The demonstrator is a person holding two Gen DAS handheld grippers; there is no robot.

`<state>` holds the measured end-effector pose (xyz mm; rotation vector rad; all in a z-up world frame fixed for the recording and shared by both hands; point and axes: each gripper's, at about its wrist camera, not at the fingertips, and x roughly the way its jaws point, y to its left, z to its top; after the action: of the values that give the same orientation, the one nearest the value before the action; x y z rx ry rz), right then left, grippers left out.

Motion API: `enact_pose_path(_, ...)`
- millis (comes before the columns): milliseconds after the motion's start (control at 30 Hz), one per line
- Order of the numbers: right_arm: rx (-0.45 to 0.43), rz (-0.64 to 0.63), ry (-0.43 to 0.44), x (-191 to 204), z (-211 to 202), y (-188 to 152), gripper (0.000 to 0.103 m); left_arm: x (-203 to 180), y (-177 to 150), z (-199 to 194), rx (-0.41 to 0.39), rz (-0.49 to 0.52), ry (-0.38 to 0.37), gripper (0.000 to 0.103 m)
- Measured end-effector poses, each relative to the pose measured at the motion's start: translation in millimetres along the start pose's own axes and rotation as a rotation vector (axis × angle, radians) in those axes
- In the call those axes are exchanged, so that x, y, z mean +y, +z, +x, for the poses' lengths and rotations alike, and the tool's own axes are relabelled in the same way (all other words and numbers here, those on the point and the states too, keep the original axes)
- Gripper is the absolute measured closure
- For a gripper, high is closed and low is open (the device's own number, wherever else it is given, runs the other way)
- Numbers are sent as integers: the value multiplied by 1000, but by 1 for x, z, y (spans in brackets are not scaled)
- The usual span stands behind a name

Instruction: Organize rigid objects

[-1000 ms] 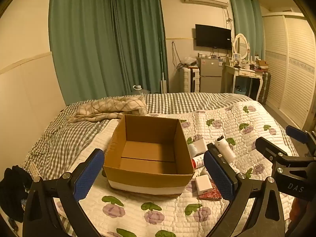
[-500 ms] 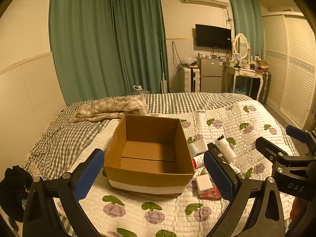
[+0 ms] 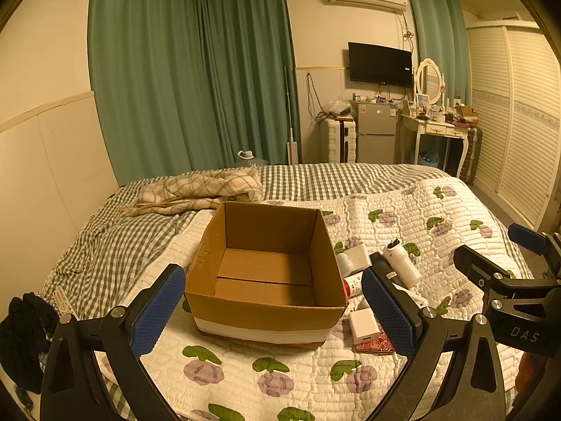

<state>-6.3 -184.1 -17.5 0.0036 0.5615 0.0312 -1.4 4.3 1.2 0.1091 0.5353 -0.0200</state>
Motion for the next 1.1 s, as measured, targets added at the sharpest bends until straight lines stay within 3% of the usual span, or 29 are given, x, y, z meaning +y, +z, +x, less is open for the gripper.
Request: enact_pose_path(1100,6,-3,-1,1,2,-4,0,-2,0,1,4,2,0,0)
